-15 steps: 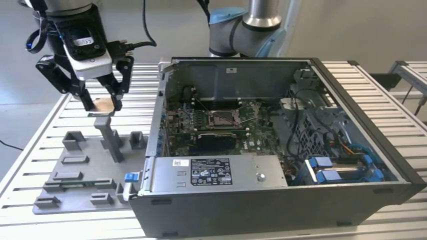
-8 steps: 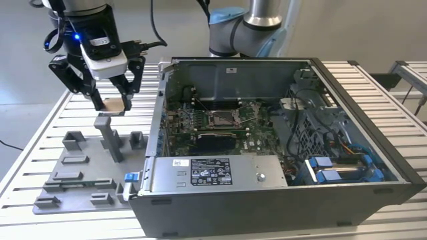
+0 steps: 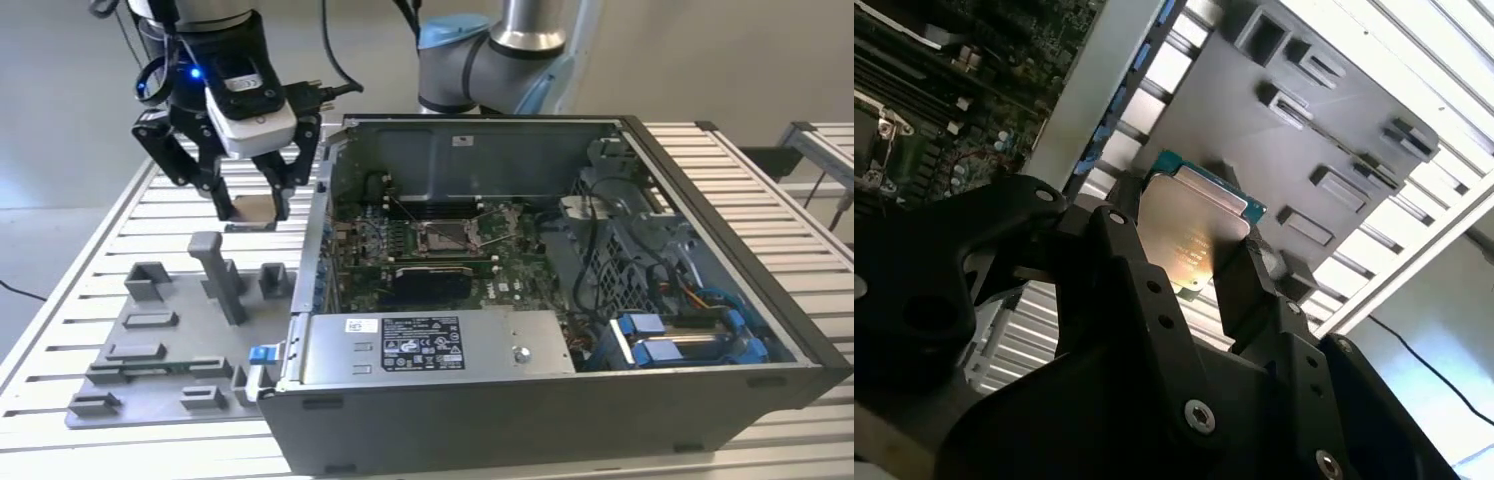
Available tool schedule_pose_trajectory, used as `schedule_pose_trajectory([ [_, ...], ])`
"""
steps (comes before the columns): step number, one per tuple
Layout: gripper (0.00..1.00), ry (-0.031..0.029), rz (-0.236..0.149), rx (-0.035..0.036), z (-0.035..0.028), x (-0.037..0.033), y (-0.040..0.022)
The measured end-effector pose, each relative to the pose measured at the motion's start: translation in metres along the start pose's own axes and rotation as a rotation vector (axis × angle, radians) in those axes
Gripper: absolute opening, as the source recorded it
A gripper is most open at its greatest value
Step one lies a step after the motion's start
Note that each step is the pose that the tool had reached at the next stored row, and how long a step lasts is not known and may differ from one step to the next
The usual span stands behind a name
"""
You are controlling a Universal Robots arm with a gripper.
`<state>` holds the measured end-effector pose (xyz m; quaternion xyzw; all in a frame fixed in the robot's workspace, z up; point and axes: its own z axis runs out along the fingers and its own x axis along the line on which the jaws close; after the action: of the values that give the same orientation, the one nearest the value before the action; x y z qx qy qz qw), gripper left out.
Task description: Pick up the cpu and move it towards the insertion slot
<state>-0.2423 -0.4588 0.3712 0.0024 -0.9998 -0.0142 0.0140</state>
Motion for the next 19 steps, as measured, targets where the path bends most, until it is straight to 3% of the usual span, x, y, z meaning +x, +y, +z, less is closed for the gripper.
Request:
schedule_pose_trajectory([
  [19, 0.00, 0.0170, 0.000, 0.0000, -0.0018, -0.0625, -0.0004],
])
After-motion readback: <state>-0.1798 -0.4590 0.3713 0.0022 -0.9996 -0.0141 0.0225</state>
